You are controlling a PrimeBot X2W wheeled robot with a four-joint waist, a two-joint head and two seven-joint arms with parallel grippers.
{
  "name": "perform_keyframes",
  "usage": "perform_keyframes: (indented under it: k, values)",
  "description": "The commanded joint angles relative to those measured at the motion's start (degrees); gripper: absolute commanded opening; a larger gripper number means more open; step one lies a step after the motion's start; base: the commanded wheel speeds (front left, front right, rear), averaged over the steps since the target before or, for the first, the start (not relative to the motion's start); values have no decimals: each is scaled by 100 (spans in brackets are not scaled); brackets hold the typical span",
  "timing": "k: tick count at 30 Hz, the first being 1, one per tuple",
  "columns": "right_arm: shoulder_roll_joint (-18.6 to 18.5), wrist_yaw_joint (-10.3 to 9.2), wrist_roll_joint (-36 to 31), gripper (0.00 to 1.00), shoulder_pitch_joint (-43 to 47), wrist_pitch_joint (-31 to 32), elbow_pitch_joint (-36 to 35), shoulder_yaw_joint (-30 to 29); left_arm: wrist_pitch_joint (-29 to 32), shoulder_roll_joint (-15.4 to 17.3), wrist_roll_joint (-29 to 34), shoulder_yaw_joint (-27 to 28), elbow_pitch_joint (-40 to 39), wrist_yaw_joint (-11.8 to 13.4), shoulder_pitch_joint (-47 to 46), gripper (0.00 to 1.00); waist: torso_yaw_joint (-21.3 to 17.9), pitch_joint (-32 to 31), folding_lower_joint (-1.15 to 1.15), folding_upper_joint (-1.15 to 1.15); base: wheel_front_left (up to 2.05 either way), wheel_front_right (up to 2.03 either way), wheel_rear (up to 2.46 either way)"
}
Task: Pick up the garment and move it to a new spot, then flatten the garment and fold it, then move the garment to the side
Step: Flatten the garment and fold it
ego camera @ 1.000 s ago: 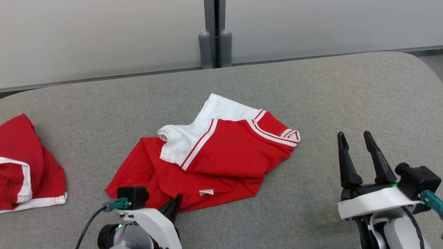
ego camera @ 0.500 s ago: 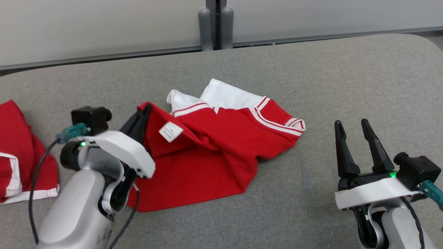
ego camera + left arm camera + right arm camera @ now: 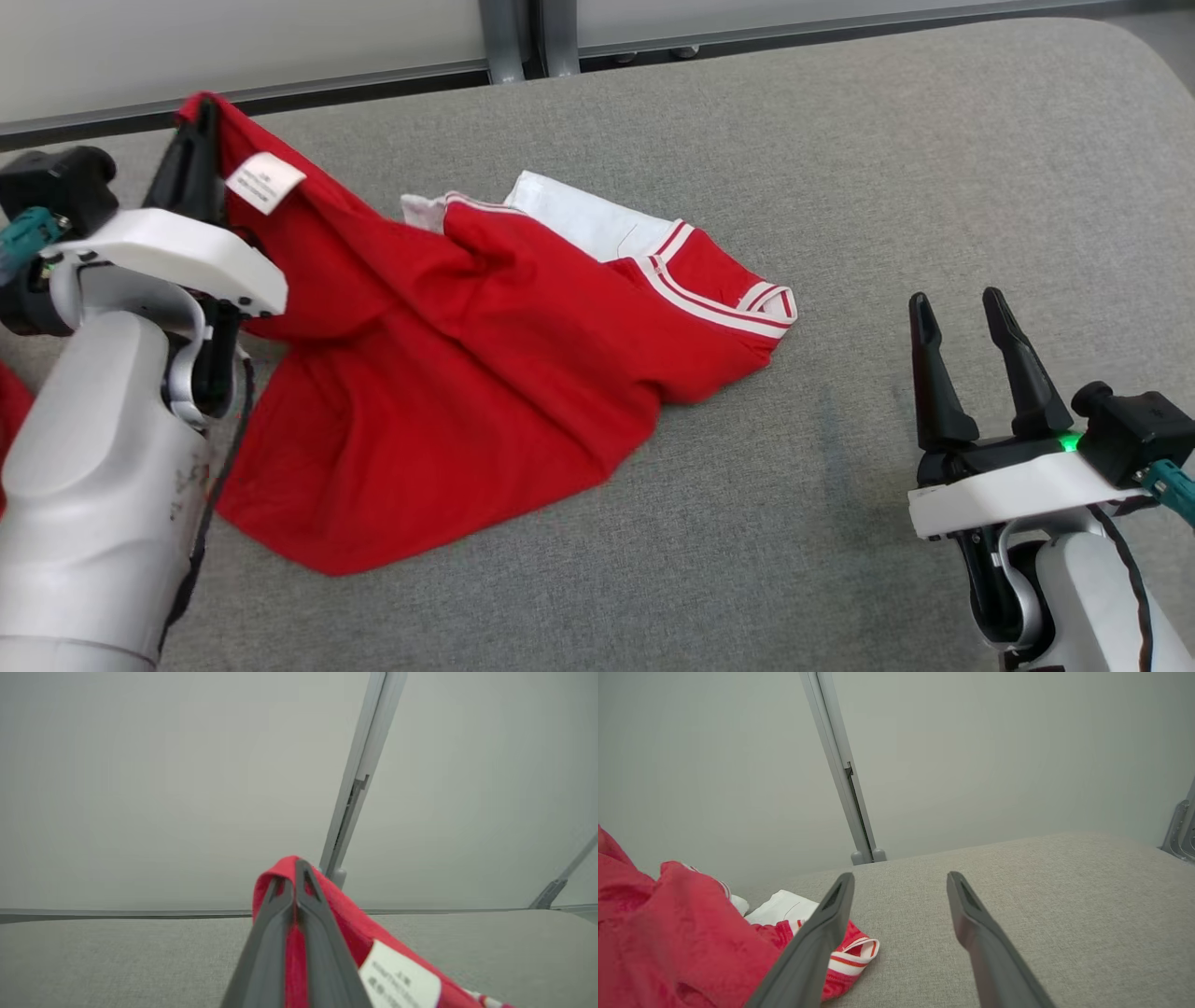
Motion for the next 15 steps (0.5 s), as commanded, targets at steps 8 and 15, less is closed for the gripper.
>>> perform_keyframes:
  k: [8, 15]
  values:
    - [-53, 12, -17, 100, -175, -28, 38, 84, -384, 75, 112, 171, 1174, -170, -617, 73, -36, 120, 0, 0, 0, 0, 0]
    - [-35, 12, 12, 100, -59, -28, 141, 137, -316, -167, 41, -14, 2014, -509, -430, 100, 95, -168, 0, 0, 0, 0, 0]
